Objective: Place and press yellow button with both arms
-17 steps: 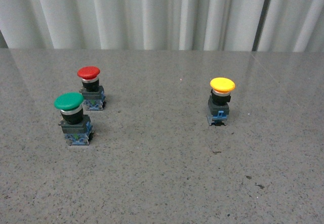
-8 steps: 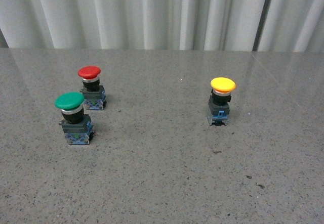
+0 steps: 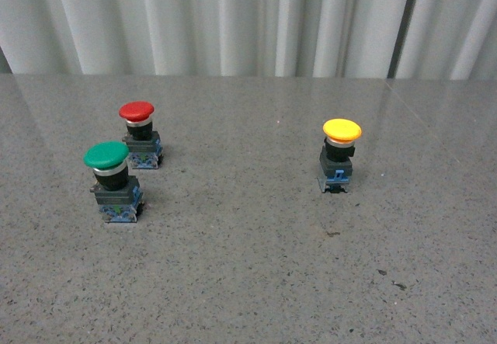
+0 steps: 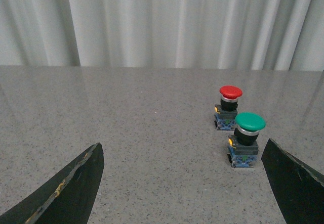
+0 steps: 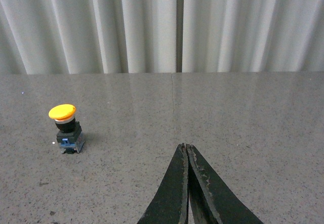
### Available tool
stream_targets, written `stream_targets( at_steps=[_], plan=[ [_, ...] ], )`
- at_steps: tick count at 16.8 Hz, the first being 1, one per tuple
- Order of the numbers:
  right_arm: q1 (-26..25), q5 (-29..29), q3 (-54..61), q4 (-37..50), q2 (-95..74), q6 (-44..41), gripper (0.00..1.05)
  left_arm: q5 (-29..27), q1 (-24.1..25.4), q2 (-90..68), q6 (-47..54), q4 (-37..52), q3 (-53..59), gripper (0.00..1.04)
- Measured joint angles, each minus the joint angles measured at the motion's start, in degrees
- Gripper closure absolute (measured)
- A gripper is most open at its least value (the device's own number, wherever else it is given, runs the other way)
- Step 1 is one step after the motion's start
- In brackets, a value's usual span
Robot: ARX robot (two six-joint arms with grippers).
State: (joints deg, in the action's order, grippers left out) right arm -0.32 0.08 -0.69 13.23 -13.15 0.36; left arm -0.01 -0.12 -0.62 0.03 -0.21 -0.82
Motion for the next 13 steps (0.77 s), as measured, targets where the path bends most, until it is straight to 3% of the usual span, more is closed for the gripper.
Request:
stream_targets(
  at_steps=[2, 3, 13],
  plan=[
    [0.0, 0.0, 0.0, -5.6, 4.8, 0.0, 1.03, 0.0, 0.0, 0.0, 0.0, 0.0, 0.0, 0.07],
    [0.0, -0.2, 0.0, -13.4, 10.3, 0.0, 1.03, 0.0, 0.0, 0.0, 0.0, 0.0, 0.0, 0.07],
    [0.0, -0.1, 0.0, -13.5, 12.9, 0.0, 1.02, 0.0, 0.0, 0.0, 0.0, 0.0, 0.0, 0.07]
  ],
)
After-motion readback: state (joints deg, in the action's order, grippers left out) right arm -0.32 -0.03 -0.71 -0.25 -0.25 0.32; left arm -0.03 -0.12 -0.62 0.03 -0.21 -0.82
